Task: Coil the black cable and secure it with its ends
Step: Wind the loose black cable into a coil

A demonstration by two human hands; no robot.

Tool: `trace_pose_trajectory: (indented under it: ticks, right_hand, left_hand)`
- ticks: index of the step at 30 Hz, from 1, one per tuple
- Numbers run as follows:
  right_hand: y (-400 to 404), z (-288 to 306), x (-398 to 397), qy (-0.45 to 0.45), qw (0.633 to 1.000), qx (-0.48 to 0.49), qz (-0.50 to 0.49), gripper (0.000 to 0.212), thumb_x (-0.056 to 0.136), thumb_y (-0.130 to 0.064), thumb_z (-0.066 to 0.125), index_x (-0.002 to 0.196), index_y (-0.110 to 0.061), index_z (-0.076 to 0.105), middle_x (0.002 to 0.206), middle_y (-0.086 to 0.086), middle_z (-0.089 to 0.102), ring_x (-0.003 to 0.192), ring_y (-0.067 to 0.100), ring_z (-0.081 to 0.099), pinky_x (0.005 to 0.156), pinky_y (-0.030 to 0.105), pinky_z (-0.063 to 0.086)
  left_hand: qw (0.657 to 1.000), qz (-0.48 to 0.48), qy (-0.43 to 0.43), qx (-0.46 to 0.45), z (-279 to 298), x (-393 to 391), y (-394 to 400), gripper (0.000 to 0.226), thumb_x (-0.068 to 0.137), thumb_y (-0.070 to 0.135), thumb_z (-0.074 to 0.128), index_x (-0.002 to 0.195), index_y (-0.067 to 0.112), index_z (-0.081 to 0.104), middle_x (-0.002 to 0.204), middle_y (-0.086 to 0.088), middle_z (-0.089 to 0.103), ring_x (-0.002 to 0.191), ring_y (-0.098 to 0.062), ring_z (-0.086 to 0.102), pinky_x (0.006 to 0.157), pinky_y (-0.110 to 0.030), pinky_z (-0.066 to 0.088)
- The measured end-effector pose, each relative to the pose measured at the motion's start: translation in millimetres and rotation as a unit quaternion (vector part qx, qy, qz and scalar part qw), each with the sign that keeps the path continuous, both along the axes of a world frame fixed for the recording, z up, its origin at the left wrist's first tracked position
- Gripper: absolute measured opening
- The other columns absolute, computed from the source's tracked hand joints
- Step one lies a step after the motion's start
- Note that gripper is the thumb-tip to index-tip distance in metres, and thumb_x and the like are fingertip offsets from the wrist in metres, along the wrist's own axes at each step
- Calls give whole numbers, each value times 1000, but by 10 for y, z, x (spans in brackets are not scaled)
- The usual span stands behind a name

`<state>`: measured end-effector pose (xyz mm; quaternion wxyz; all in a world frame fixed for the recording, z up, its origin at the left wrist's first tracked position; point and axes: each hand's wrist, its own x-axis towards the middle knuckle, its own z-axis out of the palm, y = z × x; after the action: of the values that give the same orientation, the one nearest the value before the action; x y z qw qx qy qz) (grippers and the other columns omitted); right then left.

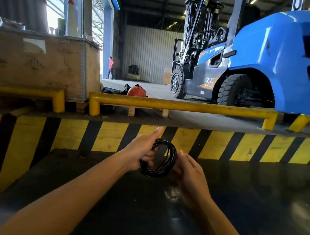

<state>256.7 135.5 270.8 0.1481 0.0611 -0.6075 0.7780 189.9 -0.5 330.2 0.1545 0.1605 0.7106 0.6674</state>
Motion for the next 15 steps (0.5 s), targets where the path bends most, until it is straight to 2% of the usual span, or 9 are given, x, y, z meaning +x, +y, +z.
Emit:
trace_pose_trajectory:
  ticks: [3,5,8,11,15]
  right_hand:
    - [33,-105,69,16,996,74,-50,39,81,-42,55,111,-17,61,108,7,68,101,17,65,89,35,52]
    - [102,-194,90,24,986,140,-86,32,84,-28,61,113,-18,59,109,3,66,103,14,63,89,34,53]
    - [235,-399,113,3,982,147,-115,22,88,-12,59,108,-19,59,105,2,67,101,13,63,86,30,54]
    - [353,-655,148,-50,987,115,-98,26,87,-11,60,113,-15,56,106,3,67,101,13,64,79,24,52]
    - [579,-1170,226,-139,978,157,0,34,85,-16,64,117,-15,53,109,2,66,100,11,62,75,20,48]
  left_hand:
    - [999,42,16,-19,-109,-2,154,55,94,56,39,60,14,50,44,4,35,37,-10,29,46,-26,30]
    - [997,51,31,-40,-197,10,261,52,95,53,38,63,14,51,42,5,41,34,-8,36,44,-23,31]
    - [989,77,97,-78,-423,57,407,51,96,51,37,63,16,51,50,1,44,40,-10,40,45,-25,34]
    - [962,100,205,-152,-720,96,501,50,96,50,40,63,15,54,57,-2,51,50,-14,48,52,-27,40]
    - [945,73,207,-243,-1206,190,527,40,97,42,43,85,16,72,81,-4,70,74,-13,64,64,-22,46]
